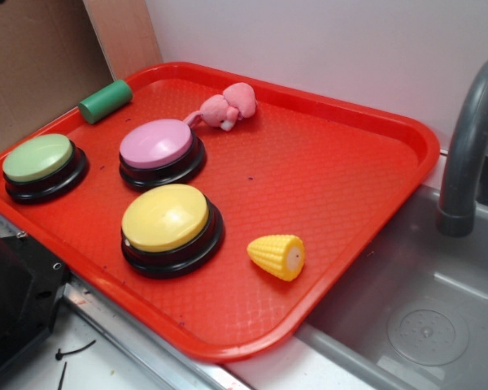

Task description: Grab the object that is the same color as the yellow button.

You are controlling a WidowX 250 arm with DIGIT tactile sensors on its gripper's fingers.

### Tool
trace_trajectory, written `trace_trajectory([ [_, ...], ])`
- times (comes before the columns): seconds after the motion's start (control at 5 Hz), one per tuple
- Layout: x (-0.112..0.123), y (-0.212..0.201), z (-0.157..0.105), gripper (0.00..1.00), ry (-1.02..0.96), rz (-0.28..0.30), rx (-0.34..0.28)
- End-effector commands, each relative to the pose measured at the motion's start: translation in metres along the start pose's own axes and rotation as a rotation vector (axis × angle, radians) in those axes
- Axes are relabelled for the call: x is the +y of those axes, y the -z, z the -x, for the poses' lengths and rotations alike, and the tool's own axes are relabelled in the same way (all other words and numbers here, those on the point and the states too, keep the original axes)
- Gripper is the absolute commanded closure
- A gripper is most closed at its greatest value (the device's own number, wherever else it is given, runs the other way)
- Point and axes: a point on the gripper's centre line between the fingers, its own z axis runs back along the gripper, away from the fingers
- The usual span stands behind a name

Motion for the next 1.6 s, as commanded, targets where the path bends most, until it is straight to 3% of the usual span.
trace_trajectory([
  [0.0,0.000,0.000,0.000,0.00,0.000,0.000,0.000],
  [0.4,-0.019,0.017,-0.028,0.00,0.389,-0.024,-0.055],
  [0.6,-0.035,0.030,-0.039,0.00,0.617,0.009,-0.120],
  [0.8,-0.052,0.042,-0.049,0.00,0.842,-0.006,-0.179],
  [1.2,-0.099,0.080,-0.058,0.00,1.329,0.112,-0.221],
  [1.4,-0.114,0.096,-0.052,0.00,1.503,0.205,-0.202],
])
